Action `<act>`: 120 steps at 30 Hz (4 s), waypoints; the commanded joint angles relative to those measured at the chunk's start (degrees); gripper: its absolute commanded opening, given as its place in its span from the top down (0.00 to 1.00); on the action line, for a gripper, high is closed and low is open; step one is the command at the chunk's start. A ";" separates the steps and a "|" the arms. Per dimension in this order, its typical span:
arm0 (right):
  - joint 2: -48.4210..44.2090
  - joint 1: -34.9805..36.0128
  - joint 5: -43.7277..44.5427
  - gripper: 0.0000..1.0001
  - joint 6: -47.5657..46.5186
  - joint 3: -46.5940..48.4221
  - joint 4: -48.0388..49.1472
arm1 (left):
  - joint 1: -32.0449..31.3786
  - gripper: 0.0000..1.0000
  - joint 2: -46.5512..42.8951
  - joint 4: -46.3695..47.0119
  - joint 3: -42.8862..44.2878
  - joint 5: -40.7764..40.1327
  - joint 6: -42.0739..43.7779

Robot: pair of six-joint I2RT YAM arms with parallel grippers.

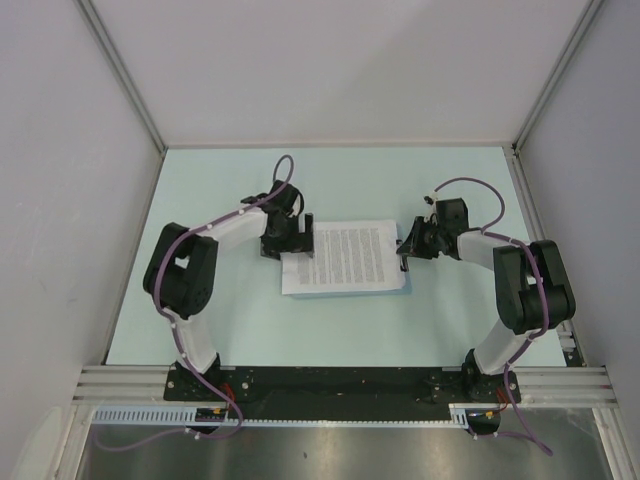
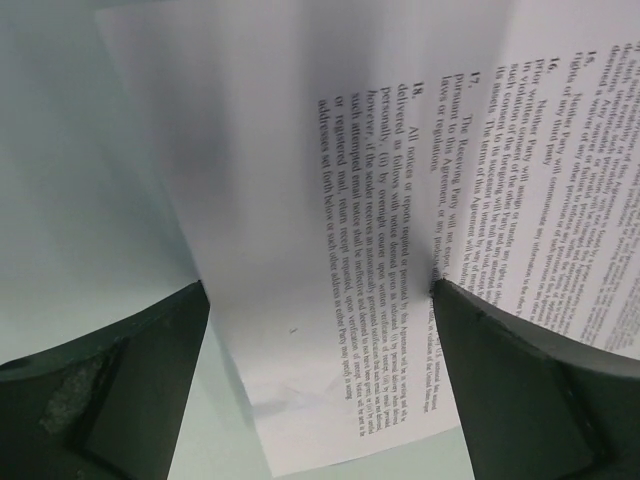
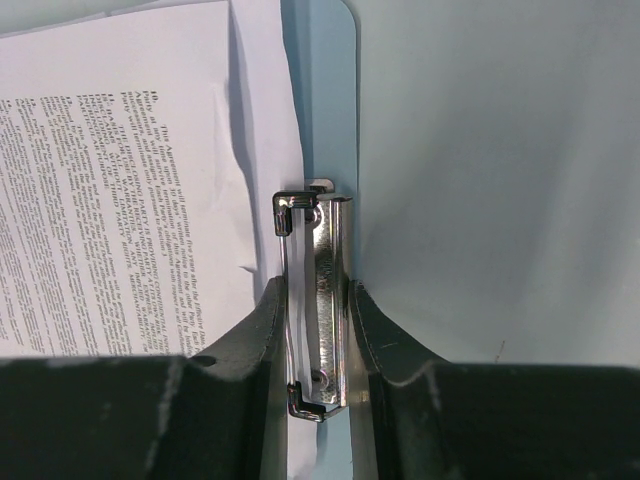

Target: Put the files into the folder

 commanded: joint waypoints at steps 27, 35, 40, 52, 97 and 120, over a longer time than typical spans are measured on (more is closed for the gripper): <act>2.15 -1.50 -2.05 1.00 0.20 -1.73 -4.23 | -13.24 0.08 5.36 7.99 12.23 5.86 -8.94; 1.09 -2.55 -5.47 1.00 0.81 -2.61 -2.30 | -13.33 0.09 10.72 9.22 10.74 3.93 -8.15; 0.83 -2.99 -7.15 1.00 1.34 -3.84 -0.62 | -13.42 0.10 12.05 10.10 10.39 4.45 -7.80; 0.30 -2.38 -5.83 1.00 1.25 -3.93 -0.97 | -15.53 0.10 15.38 10.98 12.40 6.48 -8.68; -0.66 -3.43 -4.77 1.00 0.02 -4.02 -1.85 | -15.44 0.11 18.81 15.46 23.23 18.00 -14.74; -2.16 0.35 2.69 1.00 1.69 -4.72 -1.85 | -16.41 0.10 15.75 19.94 17.07 17.99 -18.96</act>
